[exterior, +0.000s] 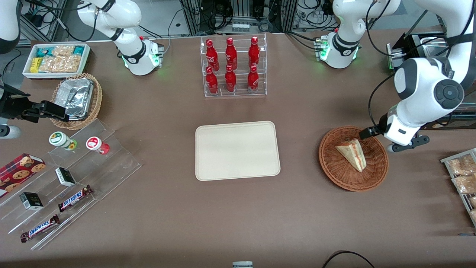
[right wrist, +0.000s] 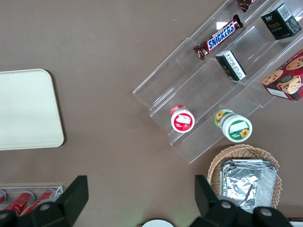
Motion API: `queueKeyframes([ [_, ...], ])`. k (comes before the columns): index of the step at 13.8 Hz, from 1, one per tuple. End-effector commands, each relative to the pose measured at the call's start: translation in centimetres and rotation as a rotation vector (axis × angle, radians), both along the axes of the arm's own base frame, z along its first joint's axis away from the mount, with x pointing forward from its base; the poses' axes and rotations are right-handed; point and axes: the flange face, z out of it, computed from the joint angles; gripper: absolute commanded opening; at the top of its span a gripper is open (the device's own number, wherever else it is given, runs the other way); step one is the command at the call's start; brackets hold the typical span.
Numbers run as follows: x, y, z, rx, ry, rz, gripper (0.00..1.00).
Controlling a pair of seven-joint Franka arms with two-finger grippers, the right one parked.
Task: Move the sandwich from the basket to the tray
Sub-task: 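Move the left gripper over the sandwich in the wicker basket, then lower the left gripper and close it on the sandwich wedge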
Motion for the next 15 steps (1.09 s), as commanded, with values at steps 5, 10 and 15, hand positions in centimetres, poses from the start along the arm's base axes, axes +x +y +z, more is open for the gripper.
queueKeyframes([
  [5,1.5,-1.1,-4.3,0.015,-0.008,0.296,1.0],
  [10,1.6,-1.5,-6.5,0.012,0.002,0.334,1.0],
  [15,1.6,-3.5,-7.9,0.016,0.011,0.343,1.0],
])
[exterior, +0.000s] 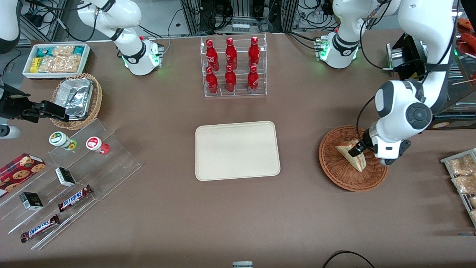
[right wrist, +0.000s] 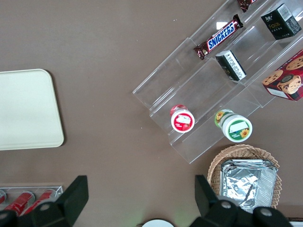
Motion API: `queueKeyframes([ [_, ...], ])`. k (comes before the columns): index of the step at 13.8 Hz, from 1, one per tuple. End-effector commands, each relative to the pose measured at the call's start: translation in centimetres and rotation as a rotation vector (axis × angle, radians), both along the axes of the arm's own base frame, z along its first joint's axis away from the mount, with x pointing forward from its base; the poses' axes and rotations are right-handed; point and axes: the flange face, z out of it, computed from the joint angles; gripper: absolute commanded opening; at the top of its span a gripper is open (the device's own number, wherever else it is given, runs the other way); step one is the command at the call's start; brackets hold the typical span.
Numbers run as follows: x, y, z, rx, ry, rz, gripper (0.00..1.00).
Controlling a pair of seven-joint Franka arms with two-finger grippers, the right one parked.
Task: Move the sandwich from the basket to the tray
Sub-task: 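Lower the left gripper and close it on the sandwich wedge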
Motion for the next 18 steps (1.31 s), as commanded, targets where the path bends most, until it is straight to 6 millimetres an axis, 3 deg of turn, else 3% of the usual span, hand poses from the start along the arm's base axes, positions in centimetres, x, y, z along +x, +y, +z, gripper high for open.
queueKeyframes([
  [1,0.2,-0.5,-0.5,-0.006,-0.008,0.02,1.0],
  [8,0.2,-0.3,-3.2,-0.005,-0.011,0.026,0.98],
  [9,0.1,-0.3,-3.4,-0.005,-0.011,0.029,0.78],
  [10,0.0,-0.2,-3.3,-0.005,-0.012,0.03,0.4],
  [11,0.0,-0.2,-3.2,-0.005,-0.011,0.03,0.14],
  [12,0.0,-0.2,-3.1,-0.005,-0.009,0.03,0.0],
  [15,-0.2,-0.3,-1.8,-0.004,0.009,0.016,0.0],
  [18,1.6,-0.7,2.9,-0.004,0.045,-0.007,0.0],
])
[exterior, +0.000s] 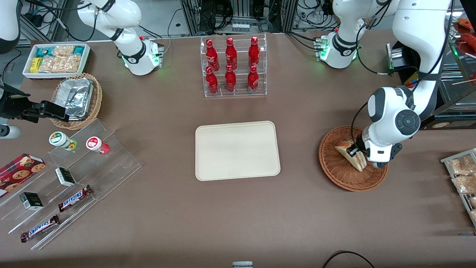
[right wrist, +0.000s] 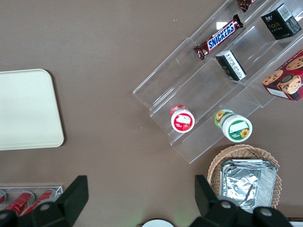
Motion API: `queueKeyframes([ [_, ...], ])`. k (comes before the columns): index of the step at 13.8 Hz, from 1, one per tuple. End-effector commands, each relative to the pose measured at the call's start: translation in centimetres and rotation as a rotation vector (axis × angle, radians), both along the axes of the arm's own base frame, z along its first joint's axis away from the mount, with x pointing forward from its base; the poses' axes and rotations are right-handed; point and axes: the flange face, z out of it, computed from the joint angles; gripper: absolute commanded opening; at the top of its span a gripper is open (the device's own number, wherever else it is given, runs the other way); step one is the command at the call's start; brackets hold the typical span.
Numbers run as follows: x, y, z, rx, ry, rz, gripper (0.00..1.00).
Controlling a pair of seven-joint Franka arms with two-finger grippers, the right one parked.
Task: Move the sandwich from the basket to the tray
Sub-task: 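Lower the left gripper and close it on the sandwich wedge, then lift the sandwich and carry it over the cream tray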
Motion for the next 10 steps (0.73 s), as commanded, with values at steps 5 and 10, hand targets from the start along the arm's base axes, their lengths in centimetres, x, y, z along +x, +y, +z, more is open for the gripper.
queueKeyframes([
  [5,2.7,-7.8,9.7,-0.021,0.023,-0.142,0.0],
  [10,0.5,-19.9,10.6,-0.039,0.006,-0.328,0.0],
])
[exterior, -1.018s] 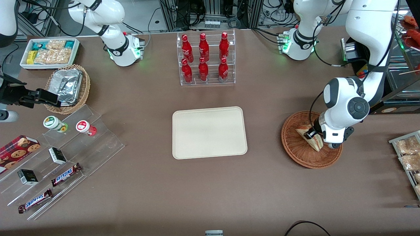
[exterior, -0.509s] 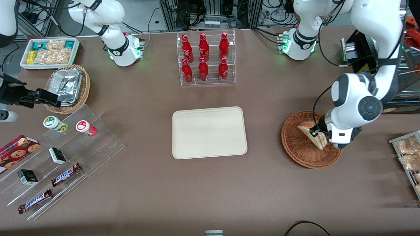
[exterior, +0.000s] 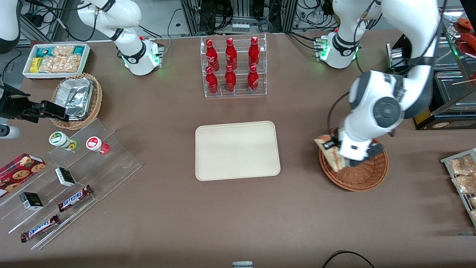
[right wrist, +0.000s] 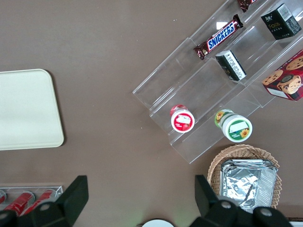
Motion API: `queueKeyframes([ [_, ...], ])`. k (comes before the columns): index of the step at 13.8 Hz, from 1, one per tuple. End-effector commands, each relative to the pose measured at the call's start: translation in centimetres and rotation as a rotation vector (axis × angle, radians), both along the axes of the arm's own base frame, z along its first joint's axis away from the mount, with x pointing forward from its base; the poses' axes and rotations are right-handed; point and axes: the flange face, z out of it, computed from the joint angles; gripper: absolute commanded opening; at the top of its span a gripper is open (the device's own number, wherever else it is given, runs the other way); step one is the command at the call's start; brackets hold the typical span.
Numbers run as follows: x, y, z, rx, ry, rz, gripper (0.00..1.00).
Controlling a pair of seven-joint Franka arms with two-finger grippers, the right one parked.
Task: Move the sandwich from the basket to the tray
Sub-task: 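Lift the sandwich and carry it over the cream tray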
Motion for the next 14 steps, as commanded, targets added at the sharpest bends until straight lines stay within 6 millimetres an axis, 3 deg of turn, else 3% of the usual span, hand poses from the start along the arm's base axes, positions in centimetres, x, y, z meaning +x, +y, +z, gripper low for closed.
queueKeyframes([
  [1,-0.7,-6.1,-0.1,-0.007,0.011,-0.081,0.0],
  [7,-2.8,-17.9,-2.0,-0.07,0.03,-0.169,0.0],
  [11,-4.6,-24.1,-3.6,-0.066,0.03,-0.169,0.0],
  [14,-5.5,-27.5,-4.1,-0.074,0.023,-0.178,0.0],
])
